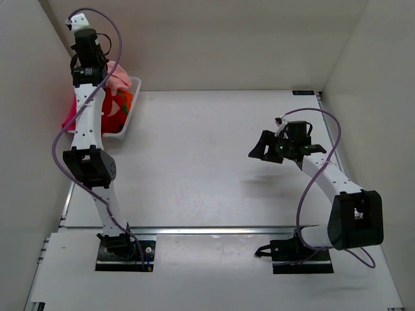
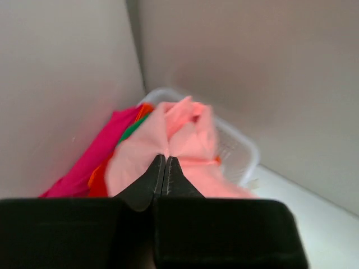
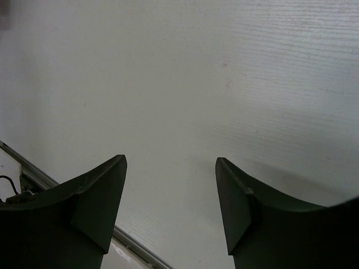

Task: Fold and stack the t-shirts
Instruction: Grab crumpled tshirt from bin with the left arm, then move the tshirt to the center of the board

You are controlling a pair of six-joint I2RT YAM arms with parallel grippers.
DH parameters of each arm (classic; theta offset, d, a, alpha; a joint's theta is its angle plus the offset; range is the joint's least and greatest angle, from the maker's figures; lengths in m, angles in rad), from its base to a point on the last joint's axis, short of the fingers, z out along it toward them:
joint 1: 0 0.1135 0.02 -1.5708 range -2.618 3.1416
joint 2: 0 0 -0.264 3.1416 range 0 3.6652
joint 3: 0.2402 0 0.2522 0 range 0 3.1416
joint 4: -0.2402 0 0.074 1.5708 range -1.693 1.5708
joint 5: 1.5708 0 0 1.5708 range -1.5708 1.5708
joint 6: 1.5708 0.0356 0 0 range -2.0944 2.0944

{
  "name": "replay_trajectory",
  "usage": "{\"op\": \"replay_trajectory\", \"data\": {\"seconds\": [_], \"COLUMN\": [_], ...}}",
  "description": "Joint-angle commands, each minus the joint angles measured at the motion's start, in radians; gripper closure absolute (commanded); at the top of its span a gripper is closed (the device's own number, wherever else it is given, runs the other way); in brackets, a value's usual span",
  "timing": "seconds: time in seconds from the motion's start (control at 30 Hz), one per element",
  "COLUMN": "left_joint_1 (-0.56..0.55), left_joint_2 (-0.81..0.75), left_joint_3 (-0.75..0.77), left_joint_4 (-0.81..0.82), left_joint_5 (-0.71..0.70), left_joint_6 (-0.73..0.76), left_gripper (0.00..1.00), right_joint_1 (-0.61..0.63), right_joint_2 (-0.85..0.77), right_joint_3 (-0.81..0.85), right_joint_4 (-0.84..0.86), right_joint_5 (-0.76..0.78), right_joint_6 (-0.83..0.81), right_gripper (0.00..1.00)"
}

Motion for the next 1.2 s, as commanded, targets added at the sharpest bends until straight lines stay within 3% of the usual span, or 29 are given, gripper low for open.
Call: {"op": "replay_trajectory", "data": {"seconds": [0.0, 0.07, 0.13, 0.23, 0.33, 0.47, 0.57, 0.63, 0.73, 0.83, 0.87, 0.93, 0.97, 1.03, 1.1, 1.17], "left_joint_1": [-0.022, 0.035, 0.110, 0.110, 0.084, -0.003, -0.139, -0.147, -0.115, -0.115, -0.112, -0.106, -0.111, -0.112, -0.161, -0.198], "left_joint_2": [-0.217, -0.299, -0.282, -0.225, -0.257, -0.427, -0.542, -0.591, -0.656, -0.697, -0.740, -0.800, -0.826, -0.837, -0.857, -0.880], "left_joint_3": [-0.003, -0.107, -0.057, 0.104, 0.053, -0.178, -0.311, -0.429, -0.539, -0.636, -0.753, -1.064, -1.137, -1.397, -1.566, -1.671], "left_joint_4": [0.208, 0.315, 0.321, 0.282, 0.310, 0.403, 0.451, 0.528, 0.681, 0.516, 0.500, 0.527, 0.528, 0.584, 0.629, 0.644], "left_joint_5": [0.055, 0.142, 0.219, 0.288, 0.431, 0.749, 0.855, 0.938, 1.032, 0.977, 0.959, 0.929, 0.935, 1.023, 1.075, 1.086], "left_joint_6": [-0.012, -0.101, -0.172, -0.201, -0.239, -0.302, -0.334, -0.459, -0.638, -0.664, -0.669, -0.710, -0.719, -0.715, -0.720, -0.712], "left_gripper": [1.00, 1.00, 1.00, 1.00, 1.00, 1.00, 1.00, 1.00, 0.99, 0.98, 0.96, 0.87, 0.81, 0.48, 0.38, 0.17], "right_joint_1": [0.025, 0.040, 0.059, 0.073, 0.077, 0.059, 0.011, -0.035, -0.094, -0.127, -0.124, -0.127, -0.127, -0.118, -0.115, -0.090], "right_joint_2": [0.028, 0.037, 0.044, 0.063, 0.071, 0.051, 0.031, 0.005, -0.047, -0.080, -0.095, -0.101, -0.107, -0.110, -0.106, -0.103], "right_joint_3": [0.053, 0.066, 0.080, 0.099, 0.106, 0.084, 0.092, 0.086, 0.064, 0.052, 0.055, 0.058, 0.063, 0.069, 0.072, 0.083], "right_joint_4": [0.018, 0.012, 0.009, 0.004, 0.009, 0.021, -0.002, -0.030, -0.033, -0.044, -0.050, -0.059, -0.059, -0.073, -0.080, -0.094], "right_joint_5": [0.013, 0.008, 0.025, 0.021, 0.030, 0.037, 0.040, 0.053, 0.051, 0.041, 0.042, 0.047, 0.048, 0.051, 0.053, 0.076], "right_joint_6": [0.004, 0.011, 0.014, 0.021, 0.027, 0.029, 0.009, -0.015, -0.026, -0.034, -0.038, -0.040, -0.051, -0.049, -0.052, -0.061], "right_gripper": [0.38, 0.38, 0.39, 0.38, 0.38, 0.39, 0.39, 0.38, 0.40, 0.40, 0.40, 0.40, 0.40, 0.38, 0.35, 0.31]}}
